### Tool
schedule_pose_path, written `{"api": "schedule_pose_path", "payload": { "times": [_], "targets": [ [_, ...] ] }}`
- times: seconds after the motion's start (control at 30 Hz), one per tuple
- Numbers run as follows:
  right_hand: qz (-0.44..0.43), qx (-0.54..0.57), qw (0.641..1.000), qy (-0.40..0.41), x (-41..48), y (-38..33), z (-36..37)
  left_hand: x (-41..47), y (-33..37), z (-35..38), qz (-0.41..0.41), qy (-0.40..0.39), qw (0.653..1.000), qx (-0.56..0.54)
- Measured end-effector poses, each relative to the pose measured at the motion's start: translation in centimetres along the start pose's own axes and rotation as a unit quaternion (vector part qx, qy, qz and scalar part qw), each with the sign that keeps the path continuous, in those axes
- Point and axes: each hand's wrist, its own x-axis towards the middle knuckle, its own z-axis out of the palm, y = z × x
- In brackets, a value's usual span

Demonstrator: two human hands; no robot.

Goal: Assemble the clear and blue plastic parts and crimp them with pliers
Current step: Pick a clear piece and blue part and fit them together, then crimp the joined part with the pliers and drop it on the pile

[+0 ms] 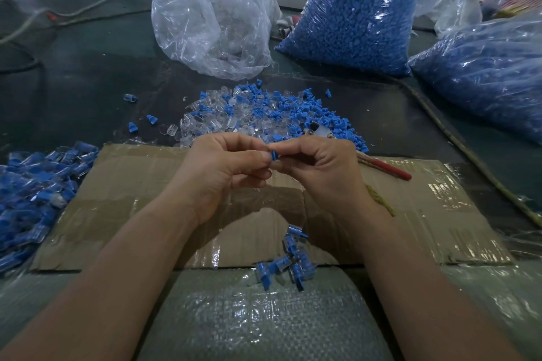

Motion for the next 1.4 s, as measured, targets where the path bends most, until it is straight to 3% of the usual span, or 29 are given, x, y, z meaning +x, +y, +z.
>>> {"api": "schedule_pose_path", "payload": {
  "times": [0.27,0.47,0.6,0.73,0.97,1.2,1.4],
  "targets": [
    [-0.006,-0.012,1.000,-0.015,-0.1,-0.3,-0.1,0.0,0.0,0.0,0.012,-0.011,1.000,0.026],
    [0.035,-0.046,0.997,-0.049,0.0,-0.8,-0.4,0.3,-0.4,-0.2,0.001,-0.006,1.000,0.013],
    [0.110,-0.082,0.990,0.031,0.3,-0.7,-1.7,0.3,-0.5,-0.3,-0.013,0.002,1.000,-0.010],
    [0.200,-0.260,0.943,0.051,1.1,0.3,-4.2,0.4,-0.6,-0.2,-0.016,0.008,0.999,-0.036],
    [0.393,-0.298,0.869,-0.036,0.8,2.1,-7.2,0.3,-0.6,-0.4,-0.005,0.007,1.000,-0.027],
    [0.409,-0.384,0.815,-0.149,0.7,2.4,-7.5,0.1,-0.3,-0.2,-0.003,0.008,0.999,-0.031],
    [0.406,-0.376,0.826,-0.109,0.9,2.2,-7.1,0.2,-0.4,-0.3,-0.006,0.008,1.000,-0.028]
  ]
}}
